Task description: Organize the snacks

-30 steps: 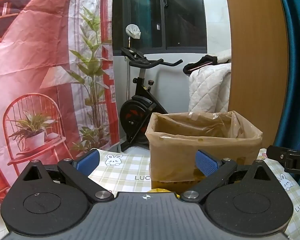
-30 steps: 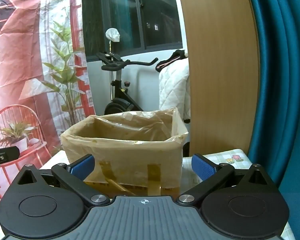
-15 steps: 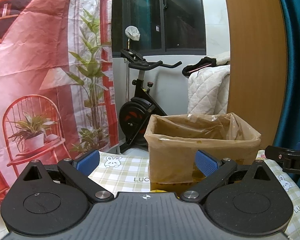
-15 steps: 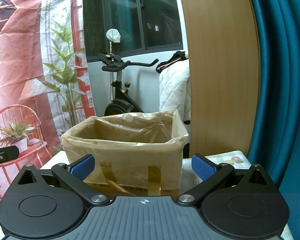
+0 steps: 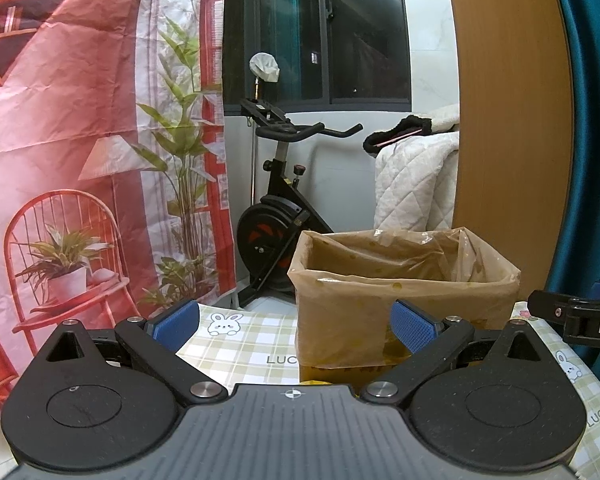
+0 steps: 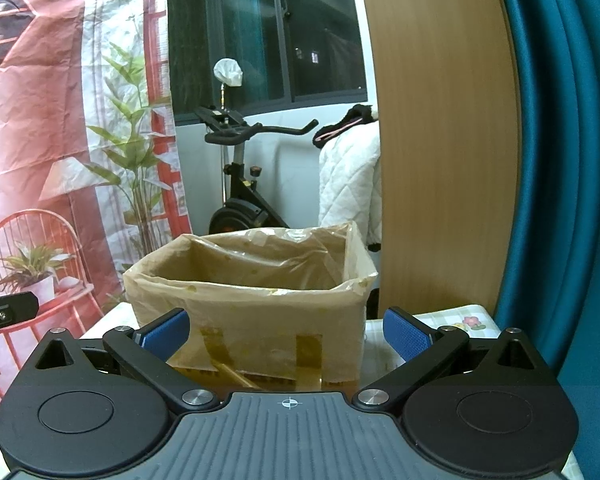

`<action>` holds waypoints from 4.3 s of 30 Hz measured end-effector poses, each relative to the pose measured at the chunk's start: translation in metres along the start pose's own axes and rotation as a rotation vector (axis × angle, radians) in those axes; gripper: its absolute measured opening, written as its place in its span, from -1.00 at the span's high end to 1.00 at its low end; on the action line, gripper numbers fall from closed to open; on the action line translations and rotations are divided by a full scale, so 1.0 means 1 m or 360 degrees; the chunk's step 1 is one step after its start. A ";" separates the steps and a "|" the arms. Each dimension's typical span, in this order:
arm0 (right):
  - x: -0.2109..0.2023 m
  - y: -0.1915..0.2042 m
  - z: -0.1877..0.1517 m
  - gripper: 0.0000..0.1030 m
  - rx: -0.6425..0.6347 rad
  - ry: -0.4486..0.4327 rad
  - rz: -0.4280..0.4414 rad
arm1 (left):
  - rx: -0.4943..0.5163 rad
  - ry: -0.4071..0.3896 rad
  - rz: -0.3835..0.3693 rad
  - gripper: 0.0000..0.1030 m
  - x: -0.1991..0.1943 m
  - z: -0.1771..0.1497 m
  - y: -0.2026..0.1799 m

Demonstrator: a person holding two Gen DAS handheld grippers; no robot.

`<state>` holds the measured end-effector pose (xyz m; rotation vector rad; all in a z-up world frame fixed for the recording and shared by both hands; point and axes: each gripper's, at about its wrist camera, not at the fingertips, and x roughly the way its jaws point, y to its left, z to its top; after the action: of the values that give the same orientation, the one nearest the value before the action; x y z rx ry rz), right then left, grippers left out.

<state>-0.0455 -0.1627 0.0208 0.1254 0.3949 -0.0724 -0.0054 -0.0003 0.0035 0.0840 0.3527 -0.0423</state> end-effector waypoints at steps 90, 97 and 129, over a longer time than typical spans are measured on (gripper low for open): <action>0.087 0.053 -0.119 -0.41 -0.0562 0.0561 0.0596 | -0.0242 0.0609 -0.0848 -0.50 0.098 -0.131 0.030; 0.100 0.039 -0.120 -0.27 -0.0424 0.0612 0.0643 | -0.0351 0.0645 -0.0959 -0.16 0.110 -0.135 0.032; 0.028 0.027 -0.025 0.07 -0.0458 0.0148 0.0662 | -0.0085 0.0170 -0.0984 0.26 0.054 -0.038 0.015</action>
<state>-0.0264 -0.1337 -0.0099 -0.0751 0.4608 0.4006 0.0334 0.0162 -0.0500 -0.0786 0.4762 -0.6413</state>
